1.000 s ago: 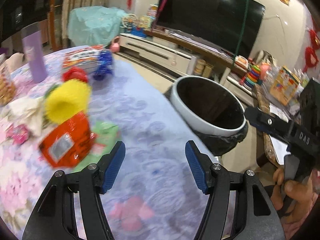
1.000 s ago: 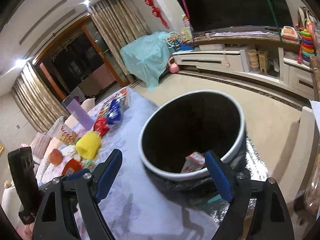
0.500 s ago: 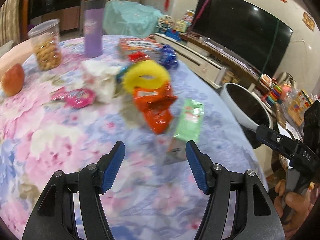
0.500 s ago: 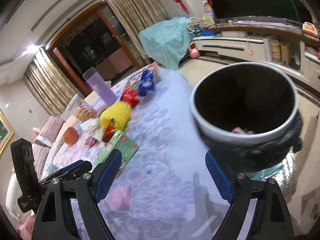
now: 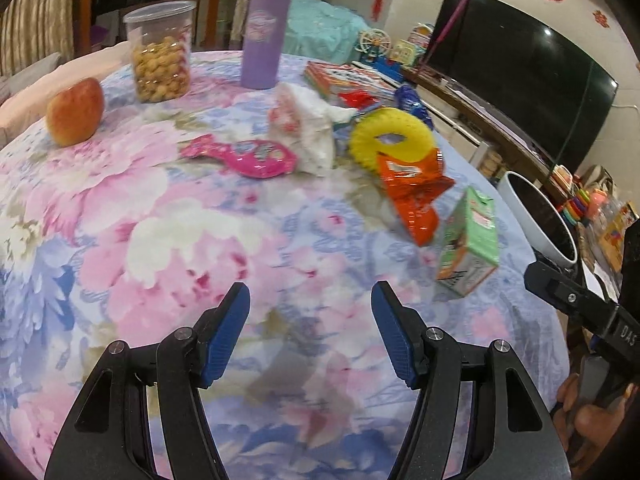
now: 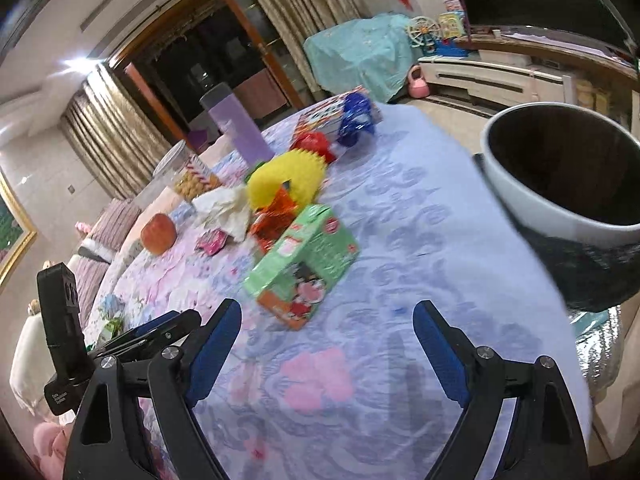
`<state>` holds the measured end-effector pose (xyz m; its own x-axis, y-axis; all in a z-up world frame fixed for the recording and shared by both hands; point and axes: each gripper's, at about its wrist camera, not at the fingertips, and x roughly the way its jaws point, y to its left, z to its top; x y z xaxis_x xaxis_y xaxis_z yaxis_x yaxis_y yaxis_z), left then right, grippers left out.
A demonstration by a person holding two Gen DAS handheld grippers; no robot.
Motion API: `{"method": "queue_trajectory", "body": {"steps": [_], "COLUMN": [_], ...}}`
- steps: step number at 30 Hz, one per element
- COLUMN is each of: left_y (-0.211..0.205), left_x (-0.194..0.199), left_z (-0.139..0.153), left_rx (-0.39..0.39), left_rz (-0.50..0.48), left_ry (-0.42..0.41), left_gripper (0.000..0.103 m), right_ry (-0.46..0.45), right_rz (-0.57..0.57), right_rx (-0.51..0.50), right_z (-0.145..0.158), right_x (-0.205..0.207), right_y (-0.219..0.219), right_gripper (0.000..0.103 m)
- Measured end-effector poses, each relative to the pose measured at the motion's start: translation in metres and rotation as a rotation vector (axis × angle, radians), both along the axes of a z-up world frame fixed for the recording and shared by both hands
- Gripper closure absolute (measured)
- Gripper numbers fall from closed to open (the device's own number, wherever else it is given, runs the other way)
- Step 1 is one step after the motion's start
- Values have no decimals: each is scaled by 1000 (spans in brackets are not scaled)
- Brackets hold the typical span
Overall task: Collect trash
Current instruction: 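Grasp the orange snack bag with the left tool while the right grasps the green milk carton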
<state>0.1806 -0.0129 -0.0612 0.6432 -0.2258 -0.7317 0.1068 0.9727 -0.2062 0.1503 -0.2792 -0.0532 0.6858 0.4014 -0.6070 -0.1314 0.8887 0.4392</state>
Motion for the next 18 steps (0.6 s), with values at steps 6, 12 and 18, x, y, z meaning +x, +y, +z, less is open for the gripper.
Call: {"method": "queue_trajectory", "body": {"steps": [6,12,18], "left_y": [8,1,-21], "left_x": [4,11,24], "left_z": [-9,-12,-9], "left_rx": [4,3,-12], "left_rz": [15,-1,-50], "left_ry": [19,32,30], "left_gripper": [39,39,39], "right_ry": [9,8,7], "right_rz": [4,3,-21], "right_rx": [-29,-63,-82], "right_z": [-9,-14,-15], "right_x": [15,33,35], "right_y": [31,45,34], "right_gripper": [14,14,37]}}
